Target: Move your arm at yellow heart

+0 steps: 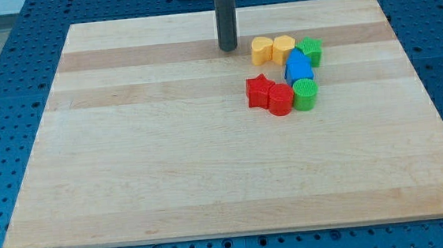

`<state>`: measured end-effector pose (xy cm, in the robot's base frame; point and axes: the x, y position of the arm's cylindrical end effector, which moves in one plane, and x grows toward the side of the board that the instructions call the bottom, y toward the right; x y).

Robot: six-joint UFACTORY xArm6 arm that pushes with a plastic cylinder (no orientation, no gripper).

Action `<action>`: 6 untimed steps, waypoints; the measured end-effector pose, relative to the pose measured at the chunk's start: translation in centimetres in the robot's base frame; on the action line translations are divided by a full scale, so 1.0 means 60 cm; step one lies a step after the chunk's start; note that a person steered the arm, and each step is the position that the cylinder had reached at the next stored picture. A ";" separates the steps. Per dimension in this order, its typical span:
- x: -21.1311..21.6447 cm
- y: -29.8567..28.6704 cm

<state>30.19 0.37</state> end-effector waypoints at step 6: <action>0.036 0.008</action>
